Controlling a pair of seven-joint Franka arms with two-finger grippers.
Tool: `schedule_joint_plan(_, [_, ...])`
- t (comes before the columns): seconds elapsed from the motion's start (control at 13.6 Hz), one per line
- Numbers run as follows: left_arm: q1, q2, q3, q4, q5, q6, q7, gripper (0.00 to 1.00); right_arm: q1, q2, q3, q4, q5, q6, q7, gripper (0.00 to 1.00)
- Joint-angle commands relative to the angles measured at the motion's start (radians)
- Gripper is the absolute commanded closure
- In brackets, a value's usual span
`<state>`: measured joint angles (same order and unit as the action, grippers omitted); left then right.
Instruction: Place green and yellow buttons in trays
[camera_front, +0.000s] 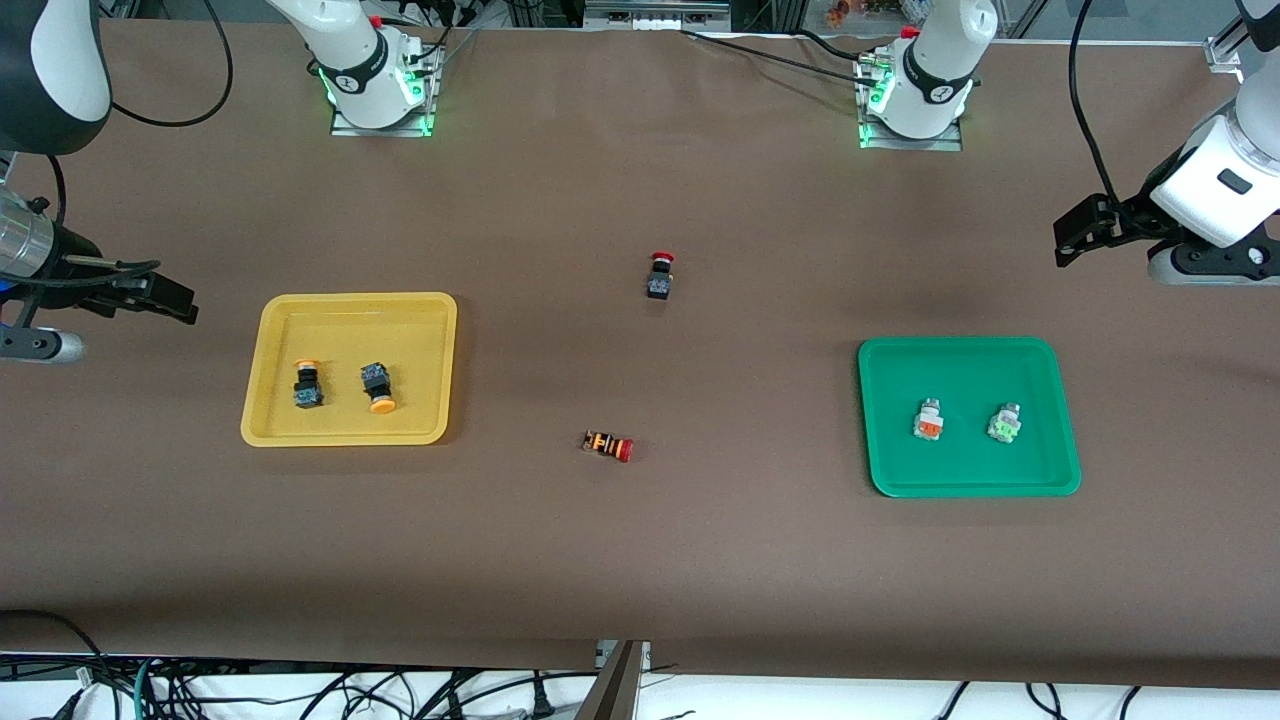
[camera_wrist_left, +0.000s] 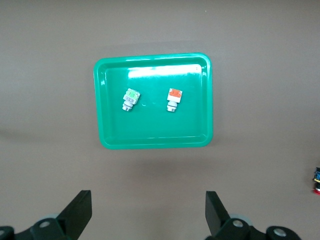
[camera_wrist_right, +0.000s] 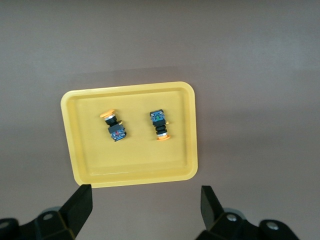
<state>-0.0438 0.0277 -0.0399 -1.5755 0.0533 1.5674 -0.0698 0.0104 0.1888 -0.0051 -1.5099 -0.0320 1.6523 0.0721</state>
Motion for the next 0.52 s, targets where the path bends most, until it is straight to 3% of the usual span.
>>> schedule_joint_plan(0.0, [-0.004,-0.003,0.002,0.012,-0.010,-0.015,-0.004,0.00,-0.013,-0.022,0.020,0.014,0.023,0.001,0.014,0.02])
schedule_joint_plan(0.44, [-0.005,-0.003,0.002,0.012,-0.010,-0.015,-0.010,0.00,0.020,0.000,0.017,0.010,0.021,-0.021,0.090,0.01])
